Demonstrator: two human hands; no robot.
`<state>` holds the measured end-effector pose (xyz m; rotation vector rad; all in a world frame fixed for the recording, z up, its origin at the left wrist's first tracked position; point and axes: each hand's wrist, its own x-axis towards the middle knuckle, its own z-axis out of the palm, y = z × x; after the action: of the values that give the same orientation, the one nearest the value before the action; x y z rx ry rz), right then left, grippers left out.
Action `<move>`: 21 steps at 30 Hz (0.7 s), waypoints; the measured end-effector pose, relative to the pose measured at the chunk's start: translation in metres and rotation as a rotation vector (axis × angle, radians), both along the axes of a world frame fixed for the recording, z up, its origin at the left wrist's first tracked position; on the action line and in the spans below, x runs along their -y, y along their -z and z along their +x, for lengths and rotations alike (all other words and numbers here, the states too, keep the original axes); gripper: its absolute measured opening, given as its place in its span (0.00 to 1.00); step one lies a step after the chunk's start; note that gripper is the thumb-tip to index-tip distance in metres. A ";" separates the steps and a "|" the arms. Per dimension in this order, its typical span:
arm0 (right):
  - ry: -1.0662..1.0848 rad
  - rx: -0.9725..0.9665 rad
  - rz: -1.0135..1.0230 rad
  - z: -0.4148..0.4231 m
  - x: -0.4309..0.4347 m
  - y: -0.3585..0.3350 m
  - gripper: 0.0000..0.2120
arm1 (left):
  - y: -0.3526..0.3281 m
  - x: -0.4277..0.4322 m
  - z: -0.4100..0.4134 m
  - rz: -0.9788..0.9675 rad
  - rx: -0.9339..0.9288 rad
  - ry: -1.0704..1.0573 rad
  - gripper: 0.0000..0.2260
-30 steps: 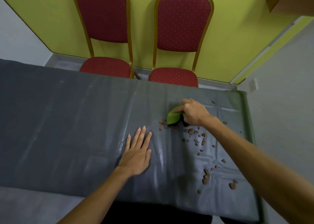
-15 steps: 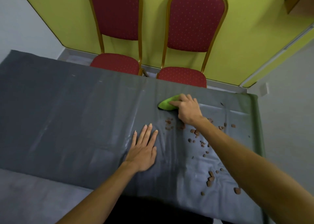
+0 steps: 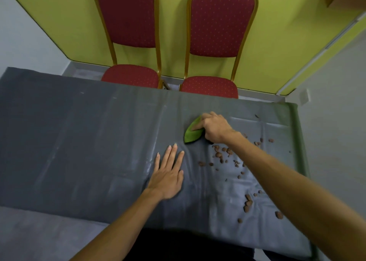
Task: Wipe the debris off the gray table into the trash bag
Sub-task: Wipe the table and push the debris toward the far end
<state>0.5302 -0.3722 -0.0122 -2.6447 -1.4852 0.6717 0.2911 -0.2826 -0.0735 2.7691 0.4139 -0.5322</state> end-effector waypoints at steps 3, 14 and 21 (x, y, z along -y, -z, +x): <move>-0.007 -0.060 0.009 -0.020 0.012 0.009 0.29 | -0.001 0.001 0.001 0.003 0.004 0.008 0.28; 0.312 -0.004 0.264 0.030 0.075 -0.014 0.24 | -0.003 0.001 0.000 0.002 0.013 0.015 0.28; 0.639 0.128 0.028 0.084 0.105 -0.007 0.26 | 0.000 0.001 0.000 0.027 0.006 0.019 0.29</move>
<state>0.6144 -0.4774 -0.0049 -2.9248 -0.5716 0.4197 0.2915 -0.2835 -0.0733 2.8023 0.3960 -0.5272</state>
